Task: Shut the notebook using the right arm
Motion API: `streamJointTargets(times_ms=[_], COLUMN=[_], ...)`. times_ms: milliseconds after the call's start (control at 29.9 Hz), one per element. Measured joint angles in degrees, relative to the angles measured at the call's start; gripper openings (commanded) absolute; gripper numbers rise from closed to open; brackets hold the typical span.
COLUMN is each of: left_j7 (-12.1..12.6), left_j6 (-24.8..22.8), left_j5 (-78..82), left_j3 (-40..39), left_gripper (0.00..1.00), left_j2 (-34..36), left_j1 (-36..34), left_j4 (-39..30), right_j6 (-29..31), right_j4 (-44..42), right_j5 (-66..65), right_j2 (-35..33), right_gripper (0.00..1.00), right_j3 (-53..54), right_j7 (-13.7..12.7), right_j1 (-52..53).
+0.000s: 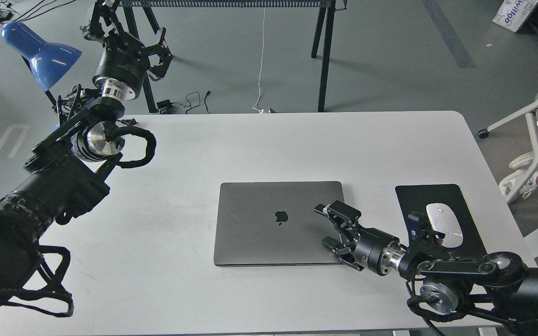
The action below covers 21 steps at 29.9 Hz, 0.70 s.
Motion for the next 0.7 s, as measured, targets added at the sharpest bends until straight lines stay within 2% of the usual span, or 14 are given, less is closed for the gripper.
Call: streamJointTargets(times_ms=[167, 335, 569, 703], left_j7=[0.0, 0.0, 0.0, 0.0], left_j6=[0.0, 0.0, 0.0, 0.0], left_j5=[0.0, 0.0, 0.0, 0.0], left_j3=[0.0, 0.0, 0.0, 0.0], left_gripper=[1.00, 1.00, 1.00, 1.00], left_j2=[0.0, 0.0, 0.0, 0.0], left_j1=[0.0, 0.0, 0.0, 0.0], left_j4=[0.0, 0.0, 0.0, 0.0], right_j6=[0.8, 0.6, 1.0, 2.9], right_j4=[3.8, 3.1, -6.9, -14.1], right_j5=[-0.1, -0.3, -0.3, -0.3], right_j2=[-1.2, -1.3, -0.3, 1.5], right_gripper=[0.99, 0.99, 0.99, 0.99], right_j3=[3.2, 8.3, 22.4, 26.9], right_j7=[0.1, 0.1, 0.1, 0.1], right_j1=[4.1, 7.8, 8.7, 10.1])
